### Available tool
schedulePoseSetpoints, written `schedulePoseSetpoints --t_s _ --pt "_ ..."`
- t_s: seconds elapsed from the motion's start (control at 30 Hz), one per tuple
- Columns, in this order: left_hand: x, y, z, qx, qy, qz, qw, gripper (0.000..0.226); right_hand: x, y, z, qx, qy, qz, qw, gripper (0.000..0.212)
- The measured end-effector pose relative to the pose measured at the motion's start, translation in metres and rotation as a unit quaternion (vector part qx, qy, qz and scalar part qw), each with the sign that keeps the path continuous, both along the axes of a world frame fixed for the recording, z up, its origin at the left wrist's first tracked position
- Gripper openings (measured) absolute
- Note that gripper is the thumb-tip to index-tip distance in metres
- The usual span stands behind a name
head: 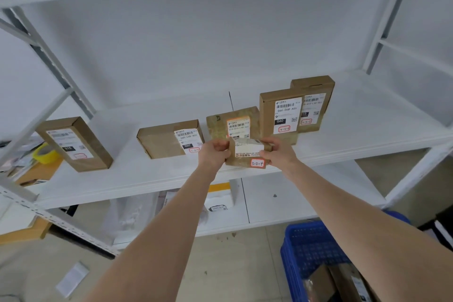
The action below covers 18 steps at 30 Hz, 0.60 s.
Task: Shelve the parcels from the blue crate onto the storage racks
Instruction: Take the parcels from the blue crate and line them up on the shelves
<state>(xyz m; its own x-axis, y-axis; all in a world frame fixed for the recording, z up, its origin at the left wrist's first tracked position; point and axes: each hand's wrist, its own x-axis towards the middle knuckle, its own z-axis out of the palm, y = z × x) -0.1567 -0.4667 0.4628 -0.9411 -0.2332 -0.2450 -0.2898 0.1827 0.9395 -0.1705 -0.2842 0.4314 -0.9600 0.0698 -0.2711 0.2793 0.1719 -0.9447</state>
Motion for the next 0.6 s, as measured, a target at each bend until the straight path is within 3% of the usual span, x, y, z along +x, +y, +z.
schedulePoseSetpoints --t_s 0.33,0.6 --pt "-0.036 0.003 -0.013 0.053 -0.032 -0.037 0.997 0.035 -0.023 0.004 -0.008 0.073 -0.01 -0.053 0.996 0.045" --pt "-0.051 -0.011 -0.023 0.105 -0.052 0.01 0.993 0.025 -0.027 -0.008 0.006 -0.073 -0.016 -0.147 0.986 0.026"
